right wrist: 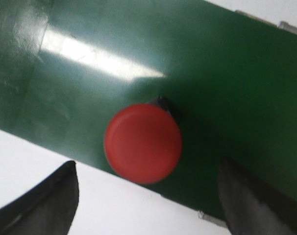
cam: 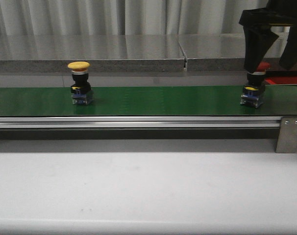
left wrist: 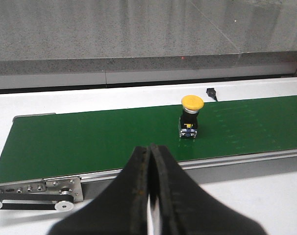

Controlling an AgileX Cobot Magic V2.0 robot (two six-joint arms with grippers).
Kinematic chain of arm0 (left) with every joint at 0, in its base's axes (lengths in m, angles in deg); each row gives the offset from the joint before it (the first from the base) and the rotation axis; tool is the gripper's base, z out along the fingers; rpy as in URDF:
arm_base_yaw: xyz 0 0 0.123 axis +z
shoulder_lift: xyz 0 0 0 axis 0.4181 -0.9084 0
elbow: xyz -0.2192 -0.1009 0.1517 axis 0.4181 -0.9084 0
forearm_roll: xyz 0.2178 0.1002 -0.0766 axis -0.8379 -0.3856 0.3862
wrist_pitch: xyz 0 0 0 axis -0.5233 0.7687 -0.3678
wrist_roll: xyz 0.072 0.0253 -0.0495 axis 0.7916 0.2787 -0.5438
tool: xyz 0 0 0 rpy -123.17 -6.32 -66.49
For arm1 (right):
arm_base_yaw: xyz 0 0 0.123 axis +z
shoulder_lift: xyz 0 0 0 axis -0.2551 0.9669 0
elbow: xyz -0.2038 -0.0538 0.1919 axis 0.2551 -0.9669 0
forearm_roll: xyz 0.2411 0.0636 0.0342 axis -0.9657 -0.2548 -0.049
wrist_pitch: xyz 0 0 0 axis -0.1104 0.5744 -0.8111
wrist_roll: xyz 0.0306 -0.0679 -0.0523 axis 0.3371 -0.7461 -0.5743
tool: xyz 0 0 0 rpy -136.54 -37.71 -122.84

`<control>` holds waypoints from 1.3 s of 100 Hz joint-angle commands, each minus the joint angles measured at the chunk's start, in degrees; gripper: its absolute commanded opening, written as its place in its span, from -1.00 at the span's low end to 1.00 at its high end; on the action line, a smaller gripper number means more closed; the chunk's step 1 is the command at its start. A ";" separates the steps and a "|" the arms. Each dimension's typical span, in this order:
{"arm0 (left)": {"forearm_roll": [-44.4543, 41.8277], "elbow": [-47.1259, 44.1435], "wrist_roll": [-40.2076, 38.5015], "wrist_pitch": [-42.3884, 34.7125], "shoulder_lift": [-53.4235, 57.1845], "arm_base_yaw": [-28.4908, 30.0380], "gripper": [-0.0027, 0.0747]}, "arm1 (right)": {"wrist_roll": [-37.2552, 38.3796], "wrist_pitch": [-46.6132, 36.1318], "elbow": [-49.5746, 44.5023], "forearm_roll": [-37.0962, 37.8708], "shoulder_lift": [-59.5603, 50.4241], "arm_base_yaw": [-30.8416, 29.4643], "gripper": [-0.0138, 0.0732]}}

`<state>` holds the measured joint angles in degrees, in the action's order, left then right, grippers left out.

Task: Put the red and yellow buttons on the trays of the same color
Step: 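Lower the right gripper onto the red button on the conveyor, then carry the red button into the red tray and open the right gripper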

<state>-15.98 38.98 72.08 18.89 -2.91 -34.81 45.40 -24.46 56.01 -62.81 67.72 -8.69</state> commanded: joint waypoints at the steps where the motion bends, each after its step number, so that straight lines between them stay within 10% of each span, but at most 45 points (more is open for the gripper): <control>1: 0.83 1.42 -0.54 -4.17 -0.24 -0.45 -0.98 | -1.20 -4.39 1.84 -0.68 -2.16 0.11 0.66; 15: 0.83 1.42 -0.54 -4.17 -0.24 -0.45 -0.98 | -1.54 -5.51 1.84 -0.11 -0.73 0.06 0.56; 49: 0.83 1.42 -0.54 -4.17 -0.24 -0.45 -0.98 | -1.54 -6.20 1.84 0.95 -0.56 -0.06 -0.52; 130: 0.83 1.42 -0.54 -4.17 -0.24 -0.45 -0.98 | 0.87 -14.62 1.84 -2.54 -2.11 -25.15 -0.53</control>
<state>-15.96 38.88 72.08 19.13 -2.91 -34.81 45.77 -35.16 56.10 -64.38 66.93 -32.47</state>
